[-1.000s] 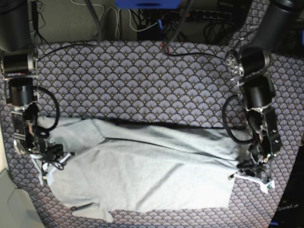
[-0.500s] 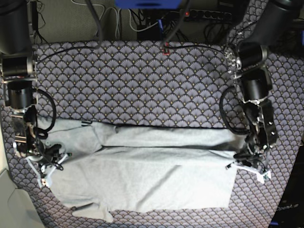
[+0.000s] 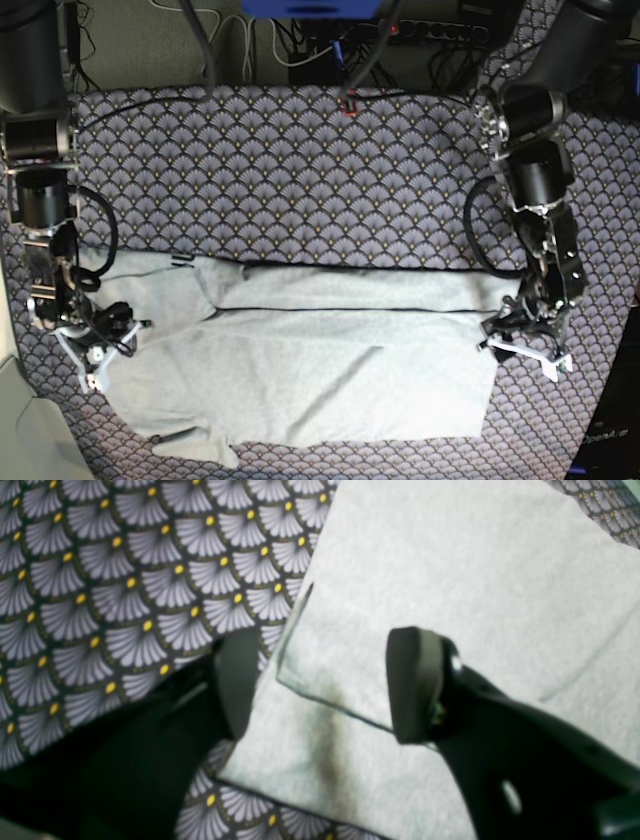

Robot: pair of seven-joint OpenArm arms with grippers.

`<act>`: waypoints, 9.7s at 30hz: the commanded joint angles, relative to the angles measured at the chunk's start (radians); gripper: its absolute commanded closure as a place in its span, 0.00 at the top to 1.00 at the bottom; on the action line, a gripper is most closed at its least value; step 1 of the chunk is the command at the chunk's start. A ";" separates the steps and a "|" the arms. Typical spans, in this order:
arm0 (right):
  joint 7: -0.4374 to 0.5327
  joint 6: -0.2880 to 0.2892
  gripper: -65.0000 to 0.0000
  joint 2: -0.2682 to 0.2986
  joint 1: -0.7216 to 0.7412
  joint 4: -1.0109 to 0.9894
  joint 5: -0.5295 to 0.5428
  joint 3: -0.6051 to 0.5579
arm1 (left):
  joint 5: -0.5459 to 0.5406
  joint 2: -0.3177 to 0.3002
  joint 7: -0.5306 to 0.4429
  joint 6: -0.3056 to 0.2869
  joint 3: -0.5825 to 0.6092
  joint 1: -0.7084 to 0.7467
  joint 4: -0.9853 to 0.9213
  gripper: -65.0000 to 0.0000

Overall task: Fold the T-shirt properly
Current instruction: 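Lift the shoulder edge with both grippers and fold it toward the hem, then drag the folded shirt with both grippers toward the arm bases, then open both grippers, release the shirt edge and raise them, then move both grippers to the hem edge and grasp its corners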

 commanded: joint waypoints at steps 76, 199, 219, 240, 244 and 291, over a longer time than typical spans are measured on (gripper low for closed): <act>-0.132 0.006 0.00 0.081 -0.583 0.474 0.007 0.354 | -0.143 -0.044 0.114 -0.005 -0.004 0.323 0.301 0.01; 0.006 0.160 0.23 -0.014 -0.084 0.138 -0.309 0.302 | 0.105 -0.130 -0.076 -0.125 -0.027 0.048 0.039 0.79; 0.168 0.160 0.59 -0.056 -0.040 0.014 -0.303 0.306 | 0.105 -0.133 -0.232 -0.124 -0.009 -0.022 -0.188 0.78; 0.392 0.154 0.59 -0.013 0.043 -0.290 -0.303 0.309 | 0.104 -0.130 -0.231 -0.039 -0.009 -0.016 -0.185 0.79; 0.397 0.154 0.59 -0.016 0.023 -0.291 -0.303 0.309 | 0.105 -0.130 -0.231 -0.038 -0.009 -0.016 -0.185 0.79; 0.400 0.154 0.00 -0.062 -0.041 -0.288 -0.304 0.305 | 0.099 -0.136 -0.435 -0.031 0.188 -0.114 -0.492 0.27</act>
